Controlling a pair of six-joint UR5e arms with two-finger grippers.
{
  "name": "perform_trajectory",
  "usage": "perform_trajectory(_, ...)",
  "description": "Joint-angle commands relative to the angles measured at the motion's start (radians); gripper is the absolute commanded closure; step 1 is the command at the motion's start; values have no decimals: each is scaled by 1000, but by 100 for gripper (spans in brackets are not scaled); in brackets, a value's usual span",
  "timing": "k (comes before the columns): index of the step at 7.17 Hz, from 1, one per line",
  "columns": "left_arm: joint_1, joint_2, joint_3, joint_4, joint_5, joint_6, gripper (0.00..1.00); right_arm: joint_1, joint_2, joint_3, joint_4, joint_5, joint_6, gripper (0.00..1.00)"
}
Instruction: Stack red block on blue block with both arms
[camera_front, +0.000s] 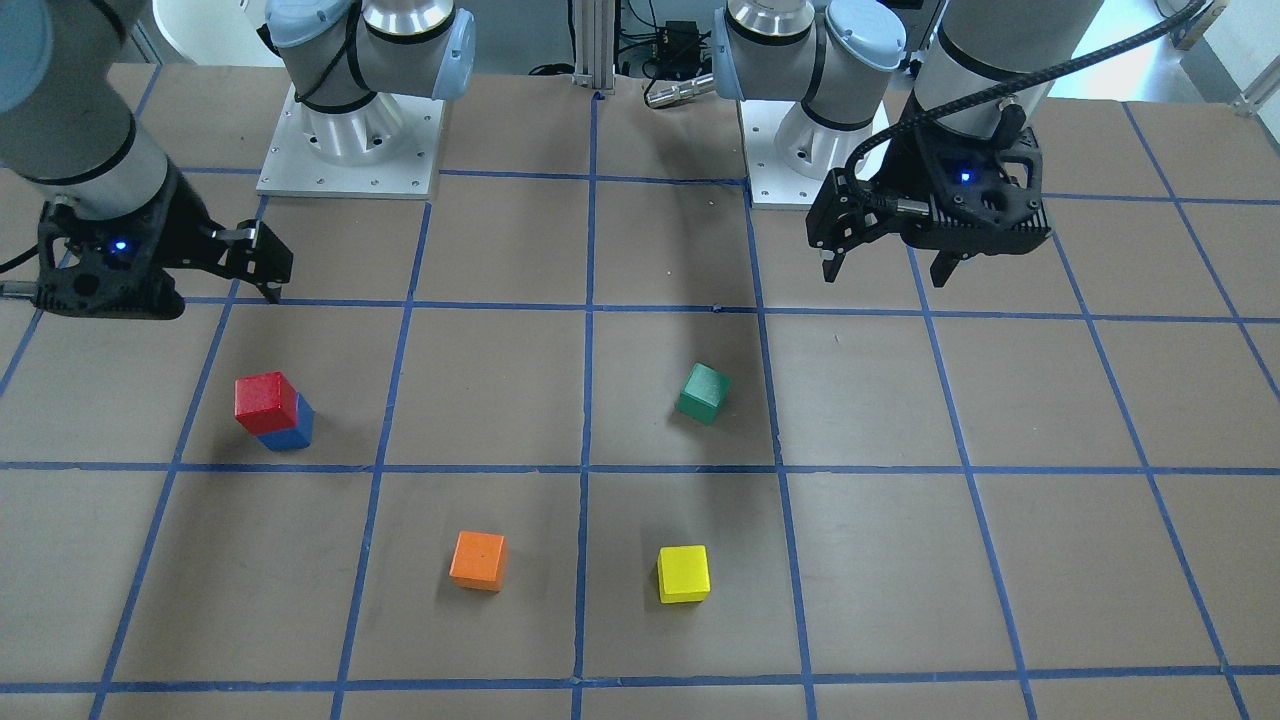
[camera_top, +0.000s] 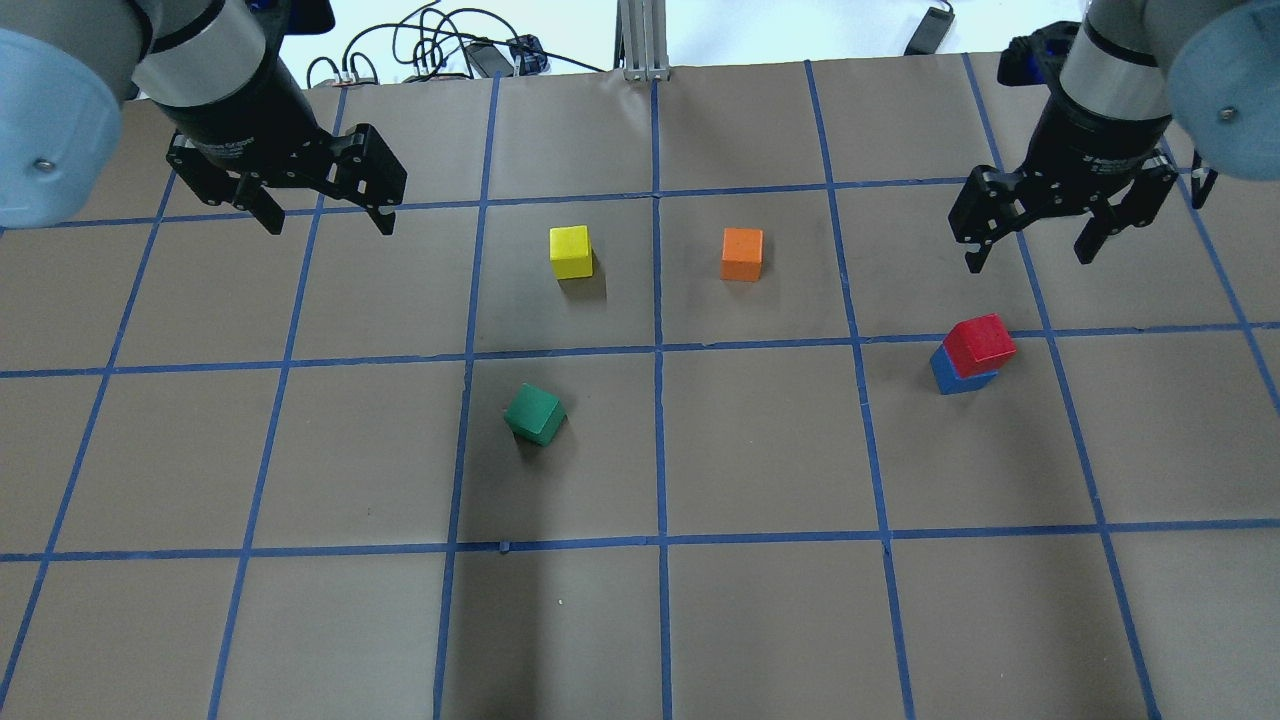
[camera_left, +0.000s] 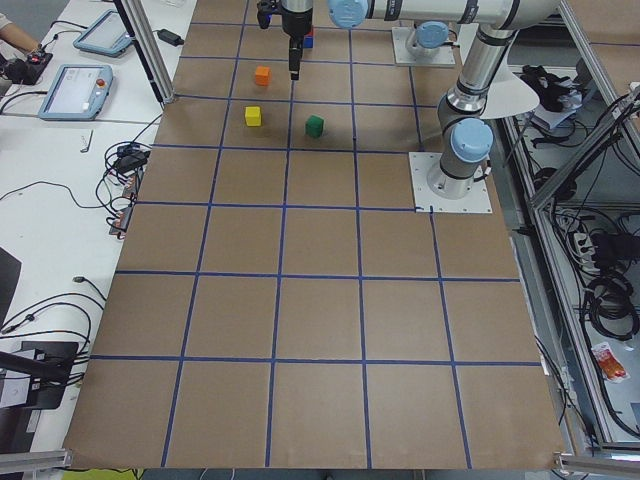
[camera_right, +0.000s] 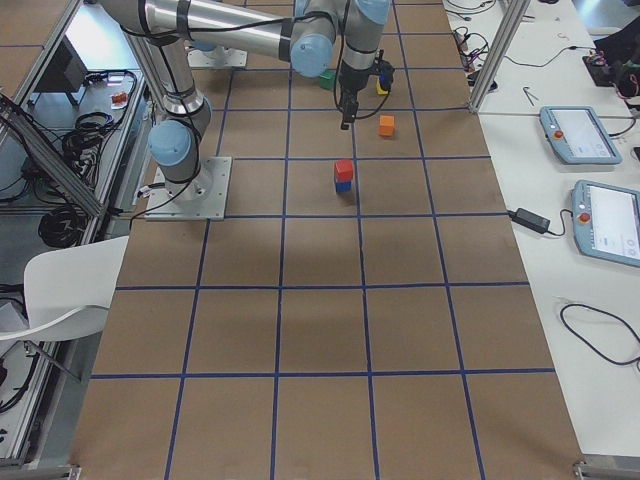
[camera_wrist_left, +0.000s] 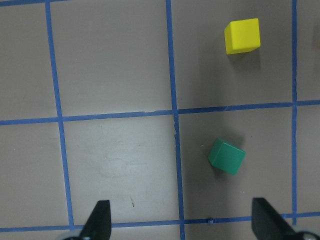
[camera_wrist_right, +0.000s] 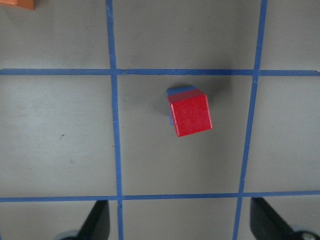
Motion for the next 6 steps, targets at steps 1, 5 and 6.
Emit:
perform_trajectory(1, 0, 0, 0, 0, 0, 0, 0, 125, -1, -27, 27, -7, 94, 0)
perform_trajectory(5, 0, 0, 0, -2, 1, 0, 0, 113, -6, -65, 87, 17, 88, 0)
perform_trajectory(6, 0, 2, 0, -2, 1, 0, 0, 95, -4, -74, 89, 57, 88, 0)
